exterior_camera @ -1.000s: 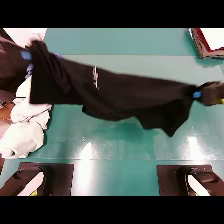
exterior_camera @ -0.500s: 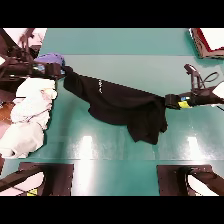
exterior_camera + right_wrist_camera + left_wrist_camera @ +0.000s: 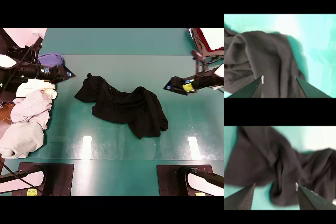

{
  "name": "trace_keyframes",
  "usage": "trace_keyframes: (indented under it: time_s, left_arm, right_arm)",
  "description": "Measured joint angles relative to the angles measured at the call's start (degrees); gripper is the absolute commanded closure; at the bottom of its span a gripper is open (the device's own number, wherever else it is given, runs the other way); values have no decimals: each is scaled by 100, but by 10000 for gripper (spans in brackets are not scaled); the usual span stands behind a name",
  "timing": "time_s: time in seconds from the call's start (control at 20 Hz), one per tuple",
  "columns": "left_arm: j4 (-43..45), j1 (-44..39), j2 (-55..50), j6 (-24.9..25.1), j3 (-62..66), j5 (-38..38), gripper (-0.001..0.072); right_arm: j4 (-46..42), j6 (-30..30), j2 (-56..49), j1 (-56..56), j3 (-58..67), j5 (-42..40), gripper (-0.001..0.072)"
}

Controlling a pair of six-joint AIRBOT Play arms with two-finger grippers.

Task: Fold the shirts.

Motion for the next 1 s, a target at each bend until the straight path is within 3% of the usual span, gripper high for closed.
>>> trace_keyframes:
  time_s: [0.25, 0.5, 0.85, 0.9, 0.95, 1.0]
  left_arm:
    - [-2, -511, 155, 85, -1357, -83, 102]
    - [-341, -1469, 166, 17, -2406, 997, 102]
    - [-839, -2361, 72, -221, -2702, 2498, 105]
    - [-881, -2439, 66, -247, -2710, 2653, 264]
    - [-894, -2490, 59, -282, -2721, 2796, 502]
    - [-944, -2527, 59, -302, -2723, 2911, 579]
  right_arm:
    - [15, -39, 813, -470, -372, 313, 263]
    - [17, -50, 1604, -728, -1025, 334, 263]
    - [55, -52, 2022, -800, -1370, 363, 264]
    - [57, -52, 2035, -802, -1381, 411, 263]
    - [61, -50, 2046, -804, -1392, 439, 263]
    - [61, -50, 2052, -807, -1399, 490, 263]
